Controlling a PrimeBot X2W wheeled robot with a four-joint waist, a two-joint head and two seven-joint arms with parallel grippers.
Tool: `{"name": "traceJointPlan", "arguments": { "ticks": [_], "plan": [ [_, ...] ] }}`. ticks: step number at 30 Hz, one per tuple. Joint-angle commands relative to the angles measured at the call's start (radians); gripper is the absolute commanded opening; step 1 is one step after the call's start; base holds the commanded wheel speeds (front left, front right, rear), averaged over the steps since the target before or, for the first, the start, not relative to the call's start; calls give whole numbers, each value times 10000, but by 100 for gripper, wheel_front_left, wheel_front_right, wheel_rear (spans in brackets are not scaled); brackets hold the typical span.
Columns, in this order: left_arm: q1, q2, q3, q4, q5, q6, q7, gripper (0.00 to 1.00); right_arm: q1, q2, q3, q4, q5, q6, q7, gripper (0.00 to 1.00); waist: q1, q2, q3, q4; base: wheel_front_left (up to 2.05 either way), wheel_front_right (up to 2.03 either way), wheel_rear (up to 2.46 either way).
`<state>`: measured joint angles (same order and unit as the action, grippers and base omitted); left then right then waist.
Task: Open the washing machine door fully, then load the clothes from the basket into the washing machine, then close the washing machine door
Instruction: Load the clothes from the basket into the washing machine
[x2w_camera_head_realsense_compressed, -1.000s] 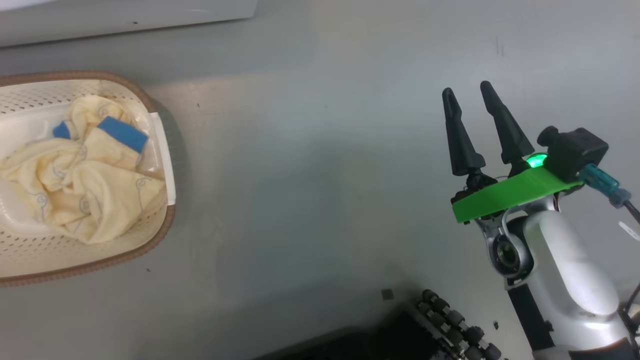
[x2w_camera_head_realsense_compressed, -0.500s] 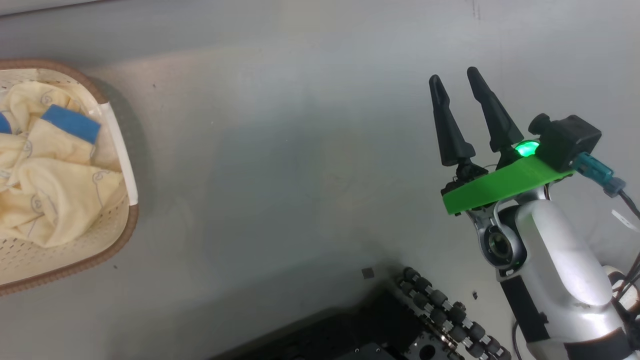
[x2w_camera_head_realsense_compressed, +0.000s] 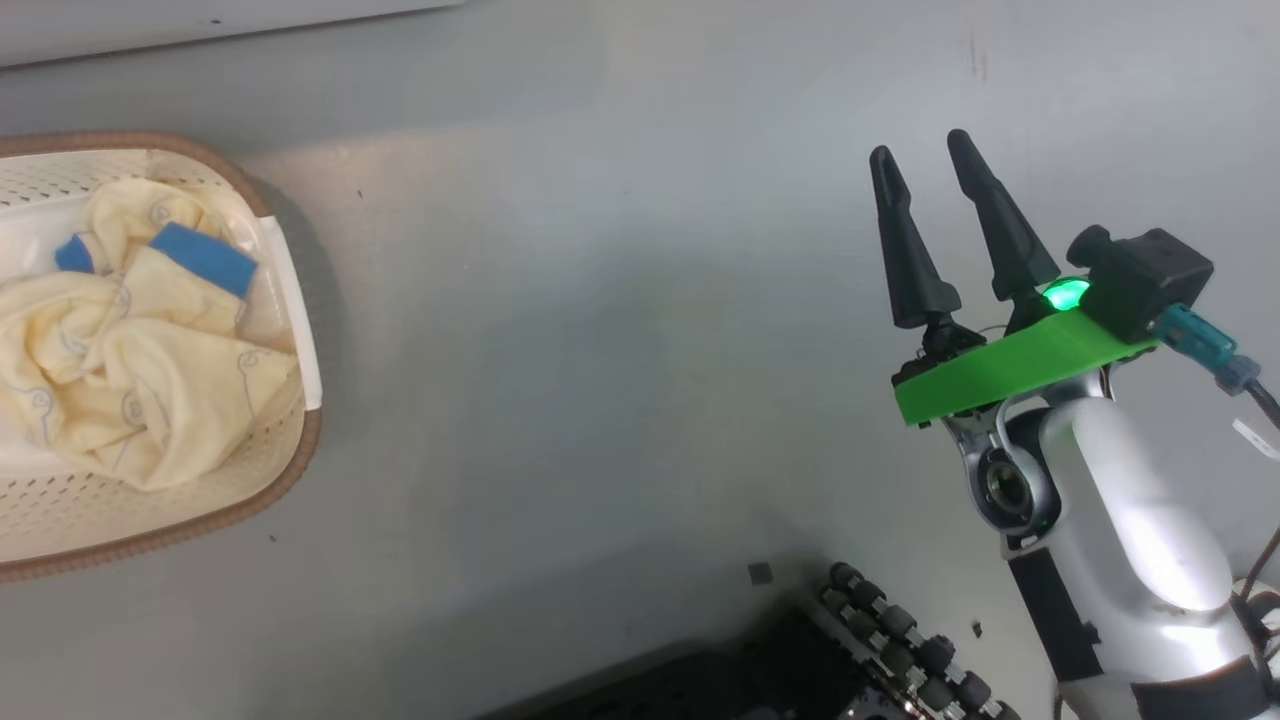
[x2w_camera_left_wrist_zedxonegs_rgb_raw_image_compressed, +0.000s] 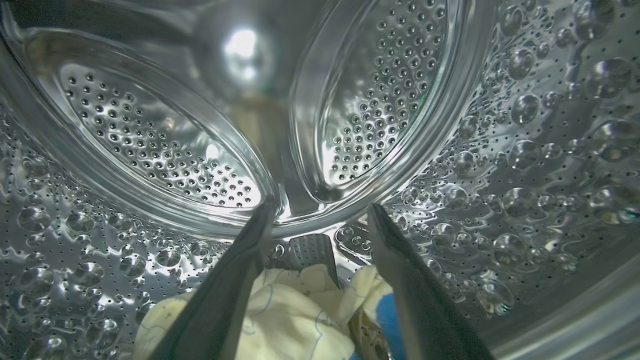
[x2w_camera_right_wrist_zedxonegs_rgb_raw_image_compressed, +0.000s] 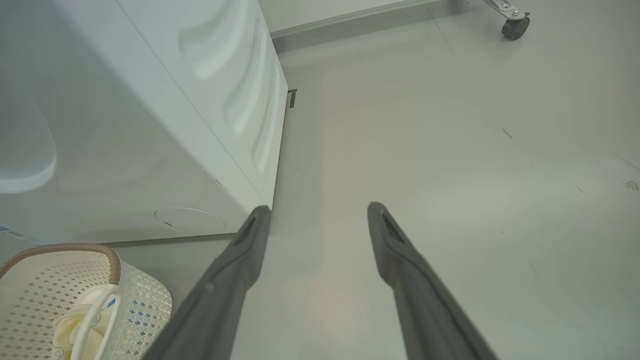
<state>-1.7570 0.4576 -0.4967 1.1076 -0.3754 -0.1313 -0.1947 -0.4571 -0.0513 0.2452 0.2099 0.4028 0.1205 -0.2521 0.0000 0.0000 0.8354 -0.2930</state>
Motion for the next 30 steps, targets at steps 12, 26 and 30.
{"name": "traceJointPlan", "arguments": {
  "ticks": [12, 26, 30],
  "plan": [
    [2247, -402, -974, -511, -1690, 6, -358, 100, 665, -390, -498, -227, -446, 102, -97, 100, 0, 0, -1874, 1112, 0, 0, 0],
    [7766, -525, -730, -3825, -2709, 487, -666, 100, 1861, -653, -1109, -438, -613, 102, 334, 100, 0, 0, -5119, 2231, 0, 0, 0],
    [9838, -741, -331, -5505, -2475, 1033, -668, 100, 2284, -653, -1229, -603, -683, 102, 508, 100, 0, 0, -6071, 2530, 0, 0, 0]
  ]
}}
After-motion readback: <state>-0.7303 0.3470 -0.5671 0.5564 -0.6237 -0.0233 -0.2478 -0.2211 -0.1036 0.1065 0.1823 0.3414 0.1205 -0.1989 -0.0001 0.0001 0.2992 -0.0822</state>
